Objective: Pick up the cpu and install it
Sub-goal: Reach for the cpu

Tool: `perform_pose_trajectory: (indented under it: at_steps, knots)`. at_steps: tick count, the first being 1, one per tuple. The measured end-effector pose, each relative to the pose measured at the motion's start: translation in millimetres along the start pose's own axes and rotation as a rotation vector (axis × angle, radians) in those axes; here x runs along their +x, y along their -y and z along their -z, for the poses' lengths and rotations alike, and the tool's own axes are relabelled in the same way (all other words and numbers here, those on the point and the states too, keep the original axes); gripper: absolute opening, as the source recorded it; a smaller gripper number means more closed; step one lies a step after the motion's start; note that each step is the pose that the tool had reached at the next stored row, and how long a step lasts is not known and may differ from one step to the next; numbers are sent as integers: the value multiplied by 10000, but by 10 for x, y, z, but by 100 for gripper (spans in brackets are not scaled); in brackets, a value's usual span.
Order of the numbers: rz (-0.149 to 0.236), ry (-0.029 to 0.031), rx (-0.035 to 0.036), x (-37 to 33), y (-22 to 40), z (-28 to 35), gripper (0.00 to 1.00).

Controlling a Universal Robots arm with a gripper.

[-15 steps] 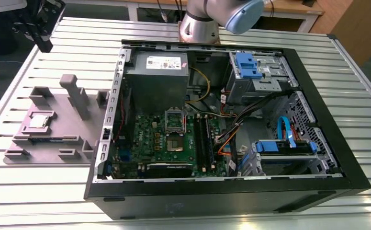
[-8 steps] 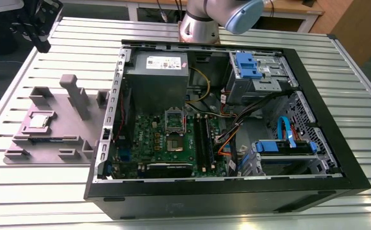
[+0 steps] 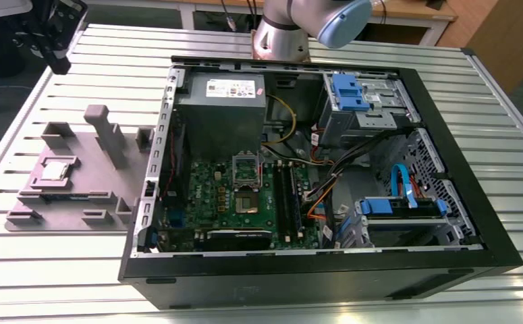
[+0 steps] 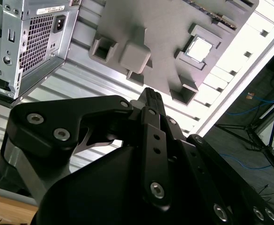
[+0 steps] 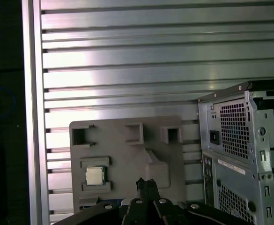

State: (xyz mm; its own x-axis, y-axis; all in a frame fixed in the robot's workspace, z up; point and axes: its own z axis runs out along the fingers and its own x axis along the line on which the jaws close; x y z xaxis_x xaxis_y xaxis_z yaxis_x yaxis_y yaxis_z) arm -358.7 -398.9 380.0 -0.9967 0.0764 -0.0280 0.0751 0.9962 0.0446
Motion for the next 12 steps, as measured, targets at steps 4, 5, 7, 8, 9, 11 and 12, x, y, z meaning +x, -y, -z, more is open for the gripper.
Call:
perform_pose_trajectory:
  at_steps: [4, 5, 7, 8, 9, 11, 12]
  knots:
    - [1, 0, 0, 56, 5, -16, 11]
    - [1, 0, 0, 76, 8, -23, 11]
    - [1, 0, 0, 123, 12, -40, 11]
    - [1, 1, 0, 151, 15, -51, 11]
    - [0, 0, 0, 179, 17, -63, 11]
    - [1, 0, 0, 233, 23, -95, 11]
    - [2, 0, 0, 260, 27, -112, 11]
